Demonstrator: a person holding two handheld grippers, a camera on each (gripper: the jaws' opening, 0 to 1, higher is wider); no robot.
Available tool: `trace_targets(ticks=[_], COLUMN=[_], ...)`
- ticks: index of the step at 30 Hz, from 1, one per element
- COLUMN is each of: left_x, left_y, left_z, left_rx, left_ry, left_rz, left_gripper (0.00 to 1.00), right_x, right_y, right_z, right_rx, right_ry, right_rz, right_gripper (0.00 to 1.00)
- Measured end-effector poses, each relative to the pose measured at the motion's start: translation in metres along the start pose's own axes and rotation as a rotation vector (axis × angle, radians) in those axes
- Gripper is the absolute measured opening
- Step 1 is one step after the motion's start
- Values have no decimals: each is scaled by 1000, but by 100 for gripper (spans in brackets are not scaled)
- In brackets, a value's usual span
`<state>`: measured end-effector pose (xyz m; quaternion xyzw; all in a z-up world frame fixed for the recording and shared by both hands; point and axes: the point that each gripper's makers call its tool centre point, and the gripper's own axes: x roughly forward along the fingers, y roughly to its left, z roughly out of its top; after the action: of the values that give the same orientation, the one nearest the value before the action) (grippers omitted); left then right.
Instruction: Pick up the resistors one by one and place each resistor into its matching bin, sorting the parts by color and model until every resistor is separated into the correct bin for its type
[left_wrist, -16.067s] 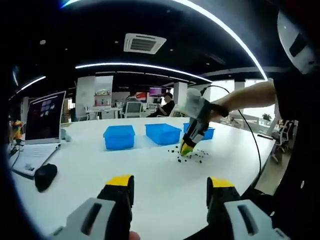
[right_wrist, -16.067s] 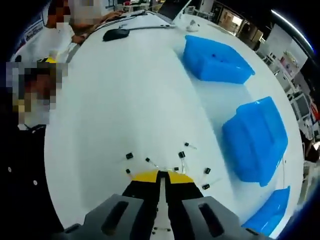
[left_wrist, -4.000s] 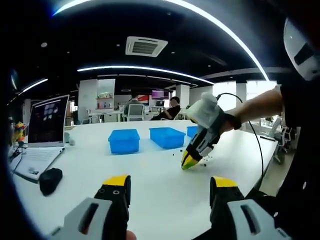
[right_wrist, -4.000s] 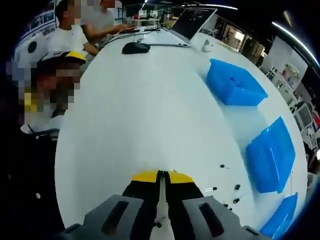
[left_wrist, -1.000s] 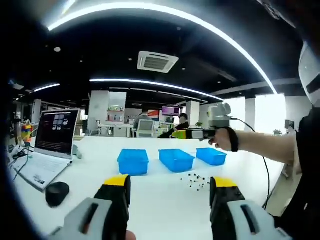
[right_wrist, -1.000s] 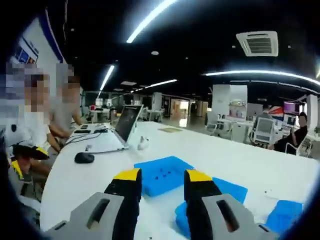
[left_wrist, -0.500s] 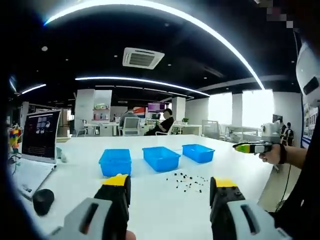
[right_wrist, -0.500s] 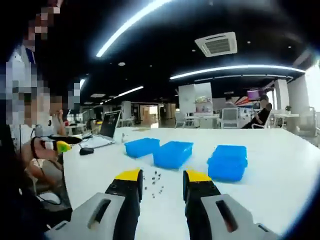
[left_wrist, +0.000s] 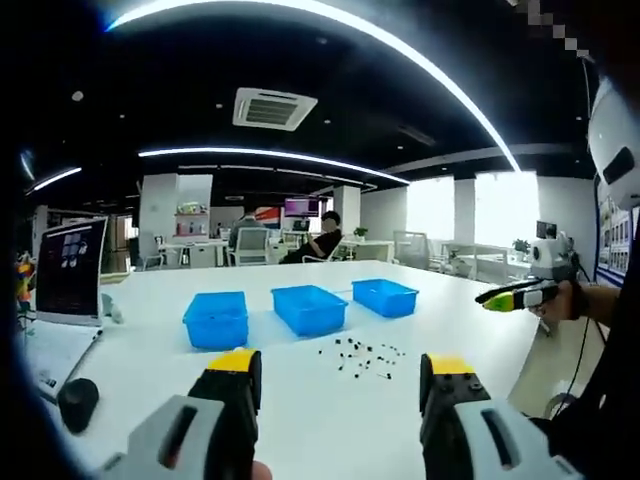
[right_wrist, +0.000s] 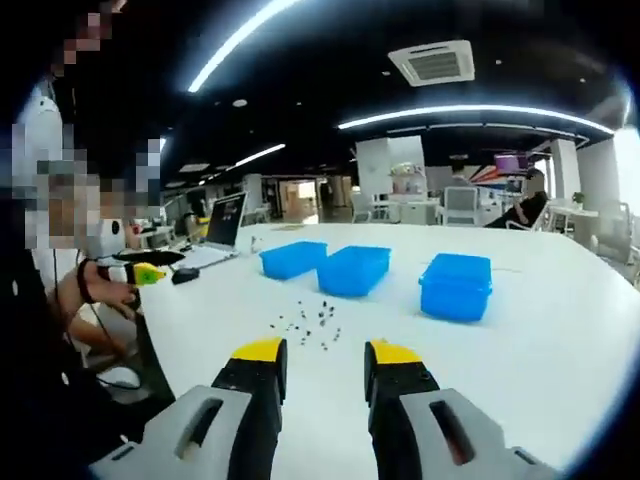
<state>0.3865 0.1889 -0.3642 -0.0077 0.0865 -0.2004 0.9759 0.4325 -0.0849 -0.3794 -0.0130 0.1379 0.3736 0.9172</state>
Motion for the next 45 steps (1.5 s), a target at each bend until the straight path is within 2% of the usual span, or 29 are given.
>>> trace_targets(ticks=[4, 9, 15, 17, 21, 25, 34, 45], left_x=[-3, -7, -10, -10, -12, -14, -16, -13], left_y=[3, 4, 7, 7, 8, 11, 13, 15], left_z=[-8, -15, -23, -24, -24, -27, -34, -38], left_rx=[-4, -9, 5, 0, -2, -9, -33, -38], left_ry=[15, 28, 47, 47, 40, 43, 46, 53], left_rz=[6, 3, 5, 3, -5, -4, 2, 2], left_gripper=[65, 65, 64, 64, 64, 64, 64, 64], right_x=[24, 57, 99, 111, 135, 154, 171, 176], right_y=[2, 6, 9, 9, 9, 10, 14, 4], right_z=[13, 17, 3, -4, -14, -27, -50, -55], right_rx=[-28, -122, -187, -184, -153, -213, -239, -259], right_ry=[72, 201, 394, 461, 563, 659, 771, 792], right_rz=[74, 148, 227, 247, 260, 255, 245, 212], right_gripper=[31, 29, 26, 26, 23, 21, 19, 14])
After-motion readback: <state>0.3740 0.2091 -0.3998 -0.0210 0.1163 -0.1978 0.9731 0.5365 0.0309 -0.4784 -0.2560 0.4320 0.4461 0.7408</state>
